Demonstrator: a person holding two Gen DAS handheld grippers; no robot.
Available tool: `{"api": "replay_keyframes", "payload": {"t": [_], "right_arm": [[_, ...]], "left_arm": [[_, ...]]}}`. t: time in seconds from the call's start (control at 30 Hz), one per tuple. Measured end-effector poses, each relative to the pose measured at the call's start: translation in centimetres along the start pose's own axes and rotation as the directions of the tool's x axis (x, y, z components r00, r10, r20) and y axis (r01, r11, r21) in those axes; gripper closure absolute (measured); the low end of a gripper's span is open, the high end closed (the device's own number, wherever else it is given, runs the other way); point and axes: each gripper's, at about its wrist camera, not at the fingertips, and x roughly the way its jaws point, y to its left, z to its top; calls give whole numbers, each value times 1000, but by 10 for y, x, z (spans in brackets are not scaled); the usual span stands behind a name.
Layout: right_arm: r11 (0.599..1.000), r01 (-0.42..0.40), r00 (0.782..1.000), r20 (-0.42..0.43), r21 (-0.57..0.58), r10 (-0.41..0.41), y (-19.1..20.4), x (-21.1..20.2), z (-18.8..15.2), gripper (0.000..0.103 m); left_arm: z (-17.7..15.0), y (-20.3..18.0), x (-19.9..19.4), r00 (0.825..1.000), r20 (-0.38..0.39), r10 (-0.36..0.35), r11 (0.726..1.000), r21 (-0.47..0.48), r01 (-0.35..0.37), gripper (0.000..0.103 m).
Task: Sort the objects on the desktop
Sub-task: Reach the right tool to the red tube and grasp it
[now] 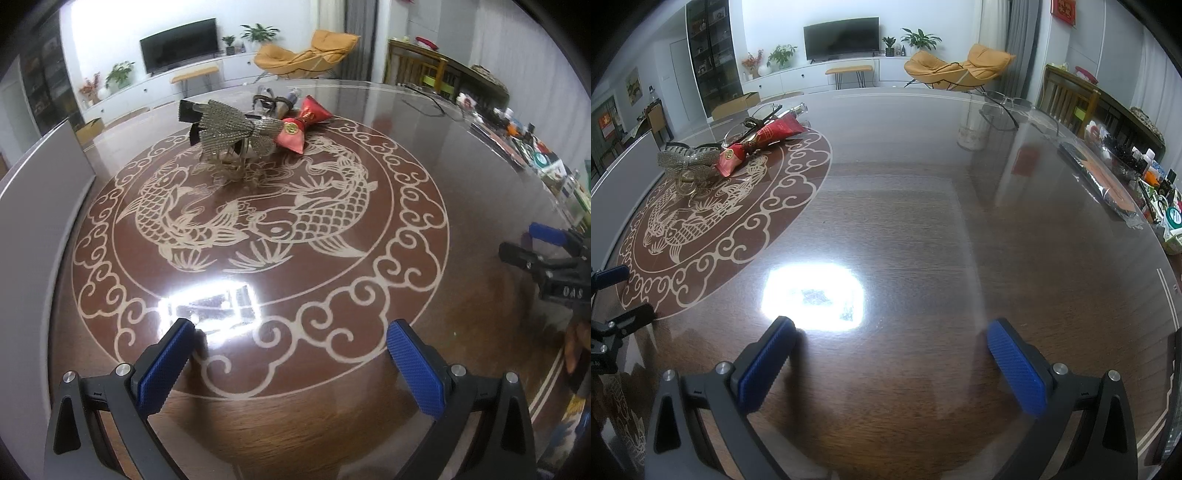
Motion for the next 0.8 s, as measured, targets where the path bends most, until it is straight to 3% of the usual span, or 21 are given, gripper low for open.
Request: {"api": "replay_keyframes", "payload": {"t": [0.53, 0.63, 0.8], "right_arm": [[999, -25, 1000, -14, -33, 24, 3, 4, 5, 0], [995, -79, 993, -87, -64, 73, 15, 21, 34, 0], [949, -288, 951, -81, 128, 299, 44, 57, 123, 0]], "left_arm": [[-38, 24, -25, 1000, 7, 30, 998, -46, -30, 0], [-39, 25, -25, 999, 11, 34, 998, -51, -34, 0], [-38, 24, -25, 999, 11, 34, 998, -51, -34, 0]]}}
